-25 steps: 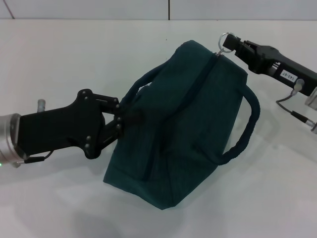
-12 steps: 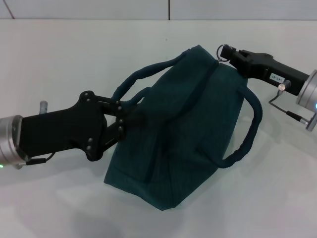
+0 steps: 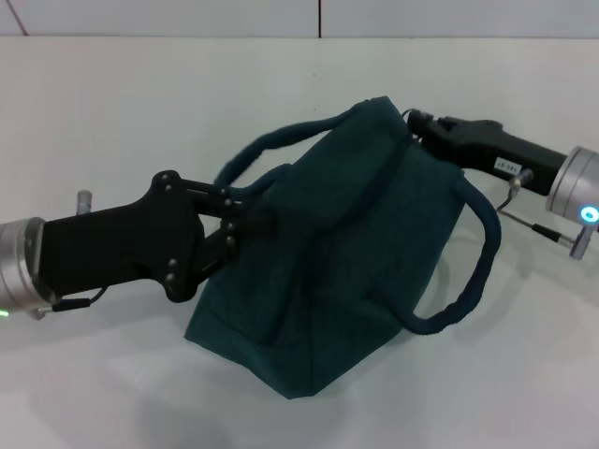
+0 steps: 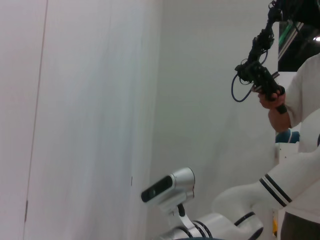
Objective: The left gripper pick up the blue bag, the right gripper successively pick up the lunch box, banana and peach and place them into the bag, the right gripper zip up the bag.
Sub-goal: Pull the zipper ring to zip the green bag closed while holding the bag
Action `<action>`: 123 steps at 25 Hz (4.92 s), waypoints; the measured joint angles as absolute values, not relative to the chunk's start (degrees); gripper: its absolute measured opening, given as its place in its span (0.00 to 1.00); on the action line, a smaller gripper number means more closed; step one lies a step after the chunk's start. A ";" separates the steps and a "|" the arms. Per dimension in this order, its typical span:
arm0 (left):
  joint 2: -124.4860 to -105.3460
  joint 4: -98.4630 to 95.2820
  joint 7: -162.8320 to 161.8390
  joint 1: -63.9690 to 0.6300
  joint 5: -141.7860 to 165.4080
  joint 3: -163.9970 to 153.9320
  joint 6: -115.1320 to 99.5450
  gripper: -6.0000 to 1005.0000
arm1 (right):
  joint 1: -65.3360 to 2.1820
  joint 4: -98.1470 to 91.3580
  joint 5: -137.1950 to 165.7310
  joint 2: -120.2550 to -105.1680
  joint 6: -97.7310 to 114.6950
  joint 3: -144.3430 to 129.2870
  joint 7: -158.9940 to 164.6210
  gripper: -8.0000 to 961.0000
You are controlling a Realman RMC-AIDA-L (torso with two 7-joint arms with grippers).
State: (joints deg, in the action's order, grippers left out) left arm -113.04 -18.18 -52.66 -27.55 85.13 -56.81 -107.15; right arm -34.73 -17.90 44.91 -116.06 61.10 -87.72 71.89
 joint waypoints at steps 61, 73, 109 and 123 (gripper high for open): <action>-117.21 -39.94 -93.43 -38.27 102.22 -49.72 -91.51 0.35 | -32.68 -17.75 43.67 -116.19 62.48 -92.28 71.63 0.02; -117.99 -43.74 -106.15 -44.90 116.51 -51.00 -89.72 0.59 | -32.26 -17.74 43.66 -116.19 62.74 -92.00 71.63 0.02; -117.08 -45.86 -105.55 -40.41 105.54 -51.26 -95.71 0.09 | -32.19 -17.25 42.16 -116.19 61.82 -92.20 71.07 0.02; -118.31 -45.83 -101.16 -37.02 105.09 -49.42 -90.44 0.26 | -29.09 -17.79 38.31 -115.94 68.84 -91.78 67.63 0.15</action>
State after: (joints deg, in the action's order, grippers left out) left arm -118.31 -45.83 -101.16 -37.02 105.09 -49.42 -90.44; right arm -29.09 -17.79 38.31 -115.94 68.84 -91.78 67.63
